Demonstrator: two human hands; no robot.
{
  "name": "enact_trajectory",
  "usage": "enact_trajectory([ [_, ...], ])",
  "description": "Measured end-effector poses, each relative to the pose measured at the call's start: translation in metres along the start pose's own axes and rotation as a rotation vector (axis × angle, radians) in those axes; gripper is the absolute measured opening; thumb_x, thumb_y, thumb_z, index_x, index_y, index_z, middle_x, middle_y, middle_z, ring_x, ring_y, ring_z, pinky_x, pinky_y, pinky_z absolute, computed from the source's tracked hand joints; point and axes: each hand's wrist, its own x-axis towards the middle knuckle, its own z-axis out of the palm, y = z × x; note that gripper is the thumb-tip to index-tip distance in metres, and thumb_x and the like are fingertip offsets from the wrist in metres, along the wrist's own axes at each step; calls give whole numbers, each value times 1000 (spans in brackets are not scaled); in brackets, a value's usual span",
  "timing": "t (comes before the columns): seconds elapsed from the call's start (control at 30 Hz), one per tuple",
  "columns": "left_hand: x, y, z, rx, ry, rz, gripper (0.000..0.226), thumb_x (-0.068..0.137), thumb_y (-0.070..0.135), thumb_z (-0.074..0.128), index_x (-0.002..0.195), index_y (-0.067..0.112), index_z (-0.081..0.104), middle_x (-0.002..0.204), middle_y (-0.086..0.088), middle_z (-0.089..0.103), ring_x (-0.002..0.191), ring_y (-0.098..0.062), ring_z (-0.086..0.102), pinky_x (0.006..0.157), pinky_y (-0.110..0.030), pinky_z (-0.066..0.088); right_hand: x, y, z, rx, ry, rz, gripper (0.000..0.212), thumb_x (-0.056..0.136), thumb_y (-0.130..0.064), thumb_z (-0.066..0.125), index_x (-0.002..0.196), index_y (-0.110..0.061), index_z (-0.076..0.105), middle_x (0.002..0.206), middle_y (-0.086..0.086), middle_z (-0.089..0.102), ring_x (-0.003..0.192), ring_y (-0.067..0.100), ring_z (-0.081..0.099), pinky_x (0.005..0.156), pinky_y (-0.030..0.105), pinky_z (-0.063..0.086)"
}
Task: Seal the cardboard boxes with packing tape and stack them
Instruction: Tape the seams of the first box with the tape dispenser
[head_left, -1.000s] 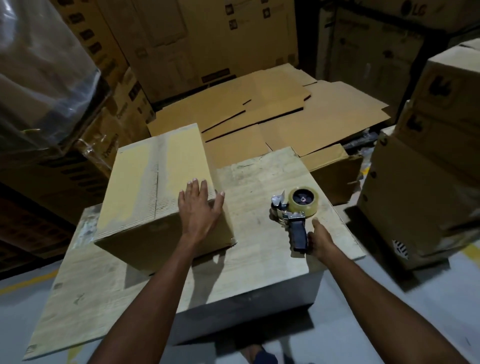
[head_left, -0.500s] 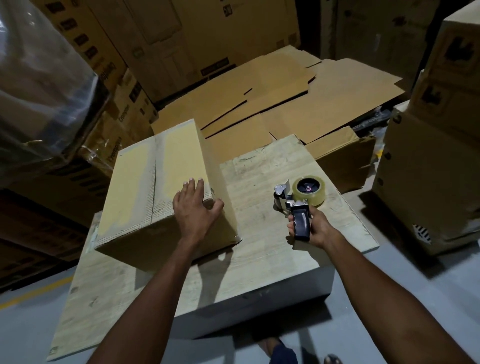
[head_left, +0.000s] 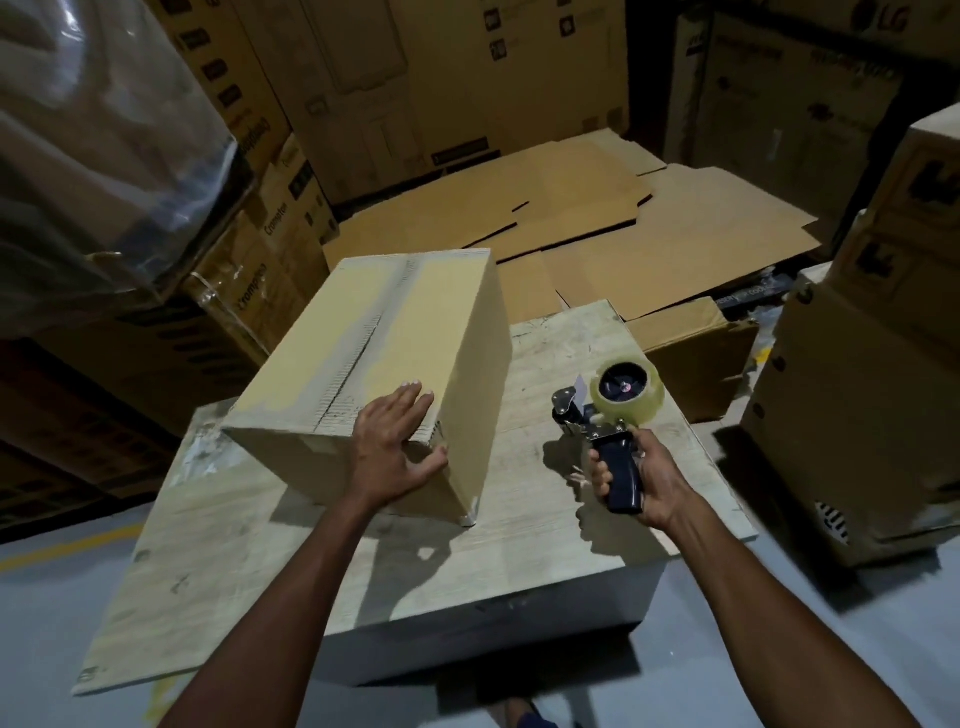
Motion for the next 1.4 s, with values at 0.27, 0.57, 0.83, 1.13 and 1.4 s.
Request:
enact_trajectory([
  [0.27, -6, -7, -21, -40, -111, -14, 76, 84, 64, 63, 145, 18, 58, 155, -2, 50, 144, -16, 43, 117, -43, 33, -73, -15, 101, -462, 92, -156, 60, 94, -58, 47, 96, 0, 64, 78, 13, 57, 63, 25, 51, 59, 35, 42],
  [0.57, -24, 16, -61, -664, 131, -495, 15, 91, 23, 78, 103, 15, 81, 102, 4, 78, 100, -4, 70, 93, -35, 56, -102, -9, 192, -800, 119, -199, 70, 95, -68, 45, 96, 0, 63, 74, 13, 56, 57, 24, 50, 52, 32, 42],
  [0.83, -14, -41, -94, -682, 179, -538, 27, 96, 30, 72, 72, 17, 75, 70, 3, 72, 72, -16, 70, 68, -34, 54, -80, 23, 279, -816, 35, -135, 65, 91, -66, 48, 91, -2, 62, 73, 11, 52, 55, 21, 44, 49, 29, 39],
  [1.13, -11, -97, -123, -1031, -29, -454, 70, 98, 7, 64, 159, 27, 34, 156, 18, 40, 136, 10, 43, 108, -14, 41, -32, 68, 350, -788, -8, -89, 58, 90, -59, 46, 87, -3, 62, 72, 8, 48, 55, 19, 39, 47, 29, 35],
  [1.4, -19, -117, -131, -1228, 88, -488, 69, 92, -1, 68, 154, 14, 41, 150, 5, 52, 137, -2, 50, 109, -31, 48, 0, 85, 390, -852, -6, -109, 59, 90, -60, 46, 89, -3, 59, 72, 9, 48, 55, 20, 38, 48, 31, 34],
])
